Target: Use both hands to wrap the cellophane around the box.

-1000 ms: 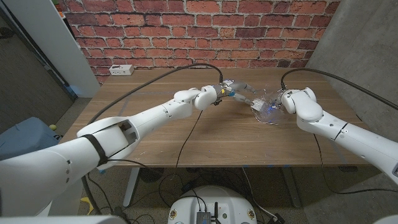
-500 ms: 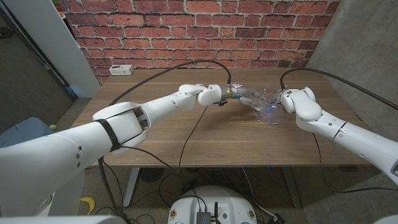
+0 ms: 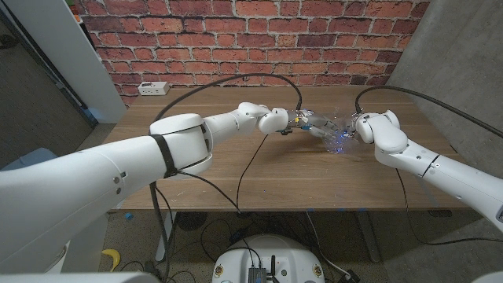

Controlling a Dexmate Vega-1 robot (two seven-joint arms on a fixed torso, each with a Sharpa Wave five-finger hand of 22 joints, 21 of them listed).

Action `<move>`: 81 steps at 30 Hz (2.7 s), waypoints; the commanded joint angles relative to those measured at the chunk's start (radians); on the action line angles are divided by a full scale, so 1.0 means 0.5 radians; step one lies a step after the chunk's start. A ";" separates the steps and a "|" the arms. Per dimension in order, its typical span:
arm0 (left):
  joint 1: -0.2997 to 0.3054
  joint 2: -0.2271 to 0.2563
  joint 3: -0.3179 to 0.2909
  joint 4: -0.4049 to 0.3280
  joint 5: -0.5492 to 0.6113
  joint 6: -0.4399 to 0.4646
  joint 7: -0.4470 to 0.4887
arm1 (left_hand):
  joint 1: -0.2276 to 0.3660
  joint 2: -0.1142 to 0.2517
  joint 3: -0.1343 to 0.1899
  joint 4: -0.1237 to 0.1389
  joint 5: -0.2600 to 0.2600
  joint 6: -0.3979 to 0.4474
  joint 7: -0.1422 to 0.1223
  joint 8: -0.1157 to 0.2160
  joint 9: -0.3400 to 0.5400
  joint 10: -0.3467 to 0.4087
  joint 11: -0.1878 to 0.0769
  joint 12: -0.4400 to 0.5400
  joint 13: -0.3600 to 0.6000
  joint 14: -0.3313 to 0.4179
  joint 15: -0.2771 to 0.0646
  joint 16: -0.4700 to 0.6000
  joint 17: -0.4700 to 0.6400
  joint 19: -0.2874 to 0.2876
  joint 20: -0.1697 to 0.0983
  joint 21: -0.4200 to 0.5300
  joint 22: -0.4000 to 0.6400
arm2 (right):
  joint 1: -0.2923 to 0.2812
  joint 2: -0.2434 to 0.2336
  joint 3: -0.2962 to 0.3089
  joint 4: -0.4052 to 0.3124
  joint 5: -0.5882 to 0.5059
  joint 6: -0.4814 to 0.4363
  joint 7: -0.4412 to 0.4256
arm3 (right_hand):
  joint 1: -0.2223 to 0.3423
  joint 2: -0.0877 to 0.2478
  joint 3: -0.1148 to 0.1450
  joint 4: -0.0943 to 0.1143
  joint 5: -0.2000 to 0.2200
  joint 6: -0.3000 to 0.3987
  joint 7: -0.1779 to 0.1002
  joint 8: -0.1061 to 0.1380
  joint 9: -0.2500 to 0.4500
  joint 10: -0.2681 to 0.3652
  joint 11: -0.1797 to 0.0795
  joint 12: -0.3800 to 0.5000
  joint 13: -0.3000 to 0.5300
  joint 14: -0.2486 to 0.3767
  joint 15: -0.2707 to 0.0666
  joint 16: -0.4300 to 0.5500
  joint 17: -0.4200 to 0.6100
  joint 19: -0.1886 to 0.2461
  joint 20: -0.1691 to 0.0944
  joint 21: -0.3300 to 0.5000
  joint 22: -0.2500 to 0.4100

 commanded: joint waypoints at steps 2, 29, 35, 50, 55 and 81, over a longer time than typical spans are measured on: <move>-0.057 -0.189 0.230 0.190 -0.038 0.360 -0.083 | -0.053 -0.039 -0.031 0.005 0.011 -0.053 -0.007 -0.001 0.000 -0.020 0.036 0.018 0.011 -0.032 0.002 0.002 0.001 -0.041 0.012 -0.005 -0.002 | -0.006 -0.005 0.011 -0.012 0.015 0.007 -0.025 | -0.046 -0.023 -0.026 0.012 -0.007 -0.053 -0.012 -0.009 0.003 -0.075 0.017 -0.015 0.004 0.024 -0.326 -0.007 0.001 0.030 0.002 0.018 -0.002; -0.086 -0.222 0.379 0.189 -0.161 0.405 -0.202 | -0.137 0.016 -0.028 0.031 0.040 -0.157 0.034 0.012 0.002 -0.052 0.079 0.033 0.014 -0.026 0.022 0.017 -0.002 -0.055 -0.033 0.011 0.001 | -0.256 -0.134 0.280 -0.251 0.235 -0.107 -0.565 | -0.607 -0.189 -0.310 0.138 -0.054 -0.331 0.044 -0.007 0.005 -0.233 0.148 -0.015 0.010 0.063 -0.220 -0.039 -0.084 0.260 0.080 0.083 -0.045; -0.099 -0.178 0.353 0.177 -0.148 0.241 -0.138 | -0.144 0.014 -0.029 0.028 0.043 -0.148 0.033 0.019 0.002 -0.051 0.077 0.036 0.015 -0.028 0.017 0.016 -0.003 -0.057 -0.035 0.012 0.001 | -0.368 -0.179 0.389 -0.329 0.355 -0.145 -0.782 | -0.724 -0.151 -0.350 0.201 -0.051 -0.338 0.054 0.000 0.006 -0.246 0.156 -0.012 0.010 0.056 -0.210 -0.031 -0.078 0.267 0.085 0.074 -0.045; -0.005 0.161 0.077 -0.089 -0.117 -0.130 0.615 | -0.011 0.004 0.107 -0.137 0.078 0.296 0.000 0.108 0.005 0.346 0.061 0.150 0.032 0.346 -0.016 0.071 0.000 0.023 0.058 0.055 0.012 | -0.657 -0.230 0.694 -0.426 0.817 -0.126 -1.385 | -0.840 -0.147 -0.389 0.240 -0.054 -0.289 0.097 0.019 0.006 -0.238 0.196 -0.003 0.010 0.062 -0.192 -0.026 -0.085 0.280 0.114 0.063 -0.046; 0.096 0.378 -0.088 -0.481 -0.114 0.029 0.572 | 0.013 -0.002 0.127 -0.164 0.072 0.319 -0.011 0.104 0.006 0.371 0.053 0.152 0.035 0.369 -0.021 0.068 0.001 0.052 0.057 0.064 0.014 | -0.741 -0.229 0.793 -0.440 0.990 -0.089 -1.568 | -0.907 -0.155 -0.416 0.264 -0.052 -0.263 0.125 0.027 0.006 -0.228 0.218 0.003 0.010 0.076 -0.186 -0.020 -0.089 0.283 0.129 0.056 -0.045; 0.801 0.936 -0.962 -1.600 -0.449 0.548 0.389 | 0.097 -0.036 0.186 -0.270 0.038 0.241 -0.008 0.040 0.007 0.333 0.096 0.113 0.041 0.386 0.008 0.043 0.005 0.076 0.064 0.068 0.023 | -1.084 -0.044 1.189 -0.425 1.672 0.307 -2.322 | -0.988 -0.093 -0.410 0.282 -0.051 -0.175 0.171 0.040 0.005 -0.183 0.258 0.015 0.008 0.114 -0.172 -0.005 -0.093 0.293 0.137 0.039 -0.044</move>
